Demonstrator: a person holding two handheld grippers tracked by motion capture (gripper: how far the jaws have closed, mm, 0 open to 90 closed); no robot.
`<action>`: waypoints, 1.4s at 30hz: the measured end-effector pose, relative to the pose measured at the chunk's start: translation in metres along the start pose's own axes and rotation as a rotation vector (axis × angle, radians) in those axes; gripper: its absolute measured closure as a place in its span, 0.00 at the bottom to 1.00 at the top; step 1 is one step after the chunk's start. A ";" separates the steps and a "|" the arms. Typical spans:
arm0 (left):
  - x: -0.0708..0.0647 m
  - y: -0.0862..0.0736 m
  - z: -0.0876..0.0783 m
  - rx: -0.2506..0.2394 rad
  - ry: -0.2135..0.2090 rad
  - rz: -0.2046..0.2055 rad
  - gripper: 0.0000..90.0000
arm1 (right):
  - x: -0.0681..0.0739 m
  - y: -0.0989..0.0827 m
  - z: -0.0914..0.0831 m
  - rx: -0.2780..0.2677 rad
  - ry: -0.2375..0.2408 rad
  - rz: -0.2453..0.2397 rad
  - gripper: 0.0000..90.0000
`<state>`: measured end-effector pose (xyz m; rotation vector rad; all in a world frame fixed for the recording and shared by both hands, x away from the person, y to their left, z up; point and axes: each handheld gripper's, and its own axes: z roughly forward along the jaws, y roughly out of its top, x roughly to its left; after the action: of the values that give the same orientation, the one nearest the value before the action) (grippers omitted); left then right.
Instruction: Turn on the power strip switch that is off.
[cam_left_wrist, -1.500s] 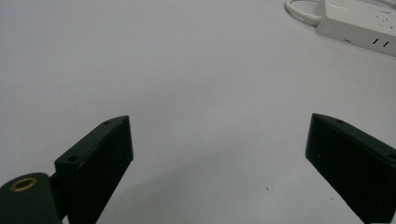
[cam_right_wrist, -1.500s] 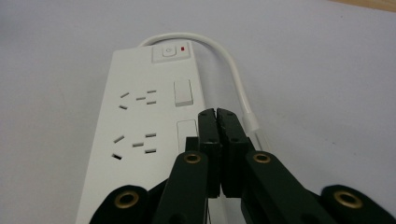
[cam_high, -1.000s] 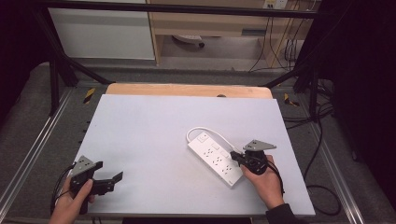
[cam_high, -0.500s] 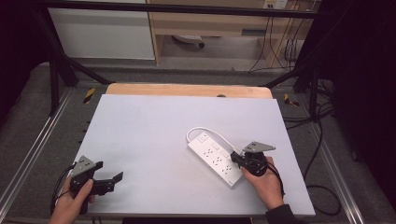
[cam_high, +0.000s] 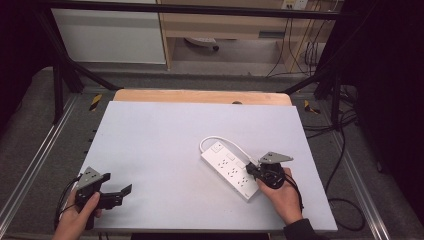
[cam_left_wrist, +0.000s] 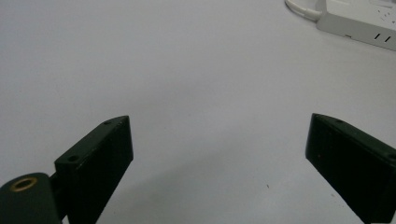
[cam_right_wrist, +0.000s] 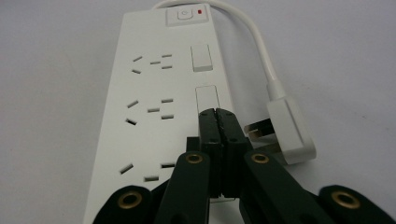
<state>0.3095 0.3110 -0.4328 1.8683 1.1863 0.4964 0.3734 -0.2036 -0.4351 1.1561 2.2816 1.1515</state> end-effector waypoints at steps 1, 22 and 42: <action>0.000 0.000 0.000 0.001 0.000 0.000 0.08 | 0.000 0.000 0.000 -0.001 0.000 0.001 1.00; 0.000 0.000 0.000 0.006 0.001 0.002 0.08 | -0.002 -0.001 0.000 0.005 0.017 0.024 1.00; 0.000 0.000 0.001 0.012 0.000 0.005 0.08 | -0.001 -0.001 0.000 0.006 0.016 0.026 1.00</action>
<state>0.3096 0.3105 -0.4335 1.8825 1.1873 0.4932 0.3738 -0.2041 -0.4357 1.1861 2.2898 1.1690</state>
